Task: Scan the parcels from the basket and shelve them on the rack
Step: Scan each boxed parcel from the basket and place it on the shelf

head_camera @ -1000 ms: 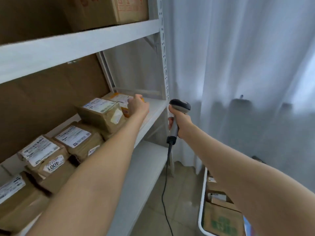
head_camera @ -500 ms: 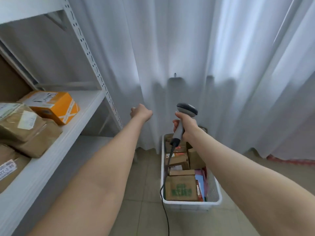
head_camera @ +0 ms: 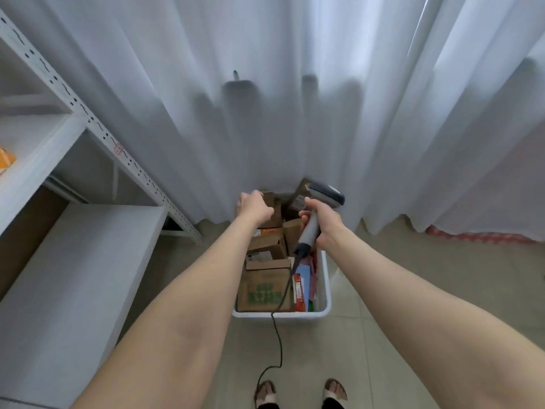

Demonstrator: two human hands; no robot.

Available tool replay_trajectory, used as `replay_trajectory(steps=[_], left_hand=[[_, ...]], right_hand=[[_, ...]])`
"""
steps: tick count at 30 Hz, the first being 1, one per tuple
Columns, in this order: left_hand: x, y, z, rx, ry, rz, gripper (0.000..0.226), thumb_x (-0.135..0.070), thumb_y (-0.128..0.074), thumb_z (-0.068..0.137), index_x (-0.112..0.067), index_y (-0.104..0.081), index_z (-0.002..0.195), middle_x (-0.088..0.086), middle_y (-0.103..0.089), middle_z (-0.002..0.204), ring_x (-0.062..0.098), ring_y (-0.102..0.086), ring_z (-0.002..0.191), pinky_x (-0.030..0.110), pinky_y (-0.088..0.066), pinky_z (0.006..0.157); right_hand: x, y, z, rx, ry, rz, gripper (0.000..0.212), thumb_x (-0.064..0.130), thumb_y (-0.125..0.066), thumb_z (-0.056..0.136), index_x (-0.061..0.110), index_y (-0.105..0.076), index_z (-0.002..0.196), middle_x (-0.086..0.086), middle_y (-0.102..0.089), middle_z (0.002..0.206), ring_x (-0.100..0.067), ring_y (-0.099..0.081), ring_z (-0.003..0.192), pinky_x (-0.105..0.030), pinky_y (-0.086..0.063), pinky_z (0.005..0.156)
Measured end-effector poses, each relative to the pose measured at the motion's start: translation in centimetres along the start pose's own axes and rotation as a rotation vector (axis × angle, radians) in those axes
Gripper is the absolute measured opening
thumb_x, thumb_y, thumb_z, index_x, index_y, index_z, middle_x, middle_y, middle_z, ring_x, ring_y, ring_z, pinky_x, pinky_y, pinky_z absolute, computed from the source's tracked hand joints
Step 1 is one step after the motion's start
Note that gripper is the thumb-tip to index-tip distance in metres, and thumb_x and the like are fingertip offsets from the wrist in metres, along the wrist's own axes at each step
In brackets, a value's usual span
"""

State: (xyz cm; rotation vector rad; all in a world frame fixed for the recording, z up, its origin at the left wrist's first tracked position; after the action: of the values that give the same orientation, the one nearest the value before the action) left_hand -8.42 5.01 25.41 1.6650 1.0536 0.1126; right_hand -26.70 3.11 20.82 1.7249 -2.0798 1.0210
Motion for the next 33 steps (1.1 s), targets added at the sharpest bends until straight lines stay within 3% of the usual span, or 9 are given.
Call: replay_trajectory(steps=[5, 17, 23, 29, 33], left_hand=[[1.7, -7.2, 3.4, 0.088, 0.011, 0.072, 0.053, -0.020, -0.059, 0.090, -0.011, -0.041, 0.139, 0.018, -0.033, 0.144, 0.035, -0.043, 0.126, 0.043, -0.042, 0.104], [9.3, -22.0, 12.5, 0.279, 0.074, 0.178, 0.050, -0.021, -0.058, 0.090, -0.012, -0.043, 0.136, 0.016, -0.034, 0.142, 0.035, -0.042, 0.126, 0.045, -0.043, 0.102], [13.1, -30.3, 17.2, 0.324, 0.131, 0.198, 0.053, -0.014, -0.059, 0.088, -0.011, -0.042, 0.138, 0.015, -0.035, 0.140, 0.033, -0.043, 0.125, 0.042, -0.043, 0.102], [16.7, -39.4, 22.3, 0.341, 0.124, 0.268, 0.060, -0.018, -0.065, 0.085, -0.011, -0.040, 0.139, 0.014, -0.037, 0.141, 0.033, -0.042, 0.128, 0.042, -0.041, 0.102], [19.3, -43.5, 25.2, 0.329, 0.113, 0.397, 0.085, -0.039, -0.077, 0.073, -0.014, -0.034, 0.142, 0.012, -0.040, 0.142, 0.031, -0.038, 0.132, 0.047, -0.033, 0.108]], right_hand=[[-2.4, 3.2, 5.5, -0.061, -0.051, -0.029, 0.015, 0.021, -0.071, 0.086, 0.010, -0.064, 0.091, -0.002, -0.065, 0.061, -0.011, -0.059, 0.054, -0.025, -0.053, 0.061], [-9.5, 7.5, 19.0, -0.154, -0.147, -0.091, 0.017, 0.023, -0.071, 0.087, 0.009, -0.063, 0.093, -0.005, -0.064, 0.071, -0.011, -0.057, 0.055, -0.027, -0.052, 0.063], [-14.6, 9.4, 26.6, -0.136, -0.215, -0.087, 0.016, 0.021, -0.070, 0.088, 0.009, -0.061, 0.093, -0.005, -0.064, 0.063, -0.010, -0.056, 0.047, -0.025, -0.052, 0.053], [-20.7, 11.3, 35.2, -0.060, -0.282, -0.134, 0.016, 0.021, -0.069, 0.089, 0.006, -0.062, 0.089, -0.005, -0.064, 0.054, -0.010, -0.056, 0.041, -0.021, -0.050, 0.045], [-23.7, 12.2, 39.4, -0.013, -0.317, -0.133, 0.013, 0.018, -0.068, 0.090, 0.007, -0.061, 0.087, -0.006, -0.064, 0.056, -0.010, -0.054, 0.040, -0.022, -0.050, 0.046]])
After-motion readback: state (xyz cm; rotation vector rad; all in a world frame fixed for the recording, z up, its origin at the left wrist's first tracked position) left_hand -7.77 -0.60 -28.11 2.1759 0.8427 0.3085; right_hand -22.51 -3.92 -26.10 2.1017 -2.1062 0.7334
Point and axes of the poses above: each hand's wrist, its own z-axis towards the middle knuckle, its own y-axis out of the back of the hand, x = y × z, the point moved 10 cm from there along z, towards the middle knuckle
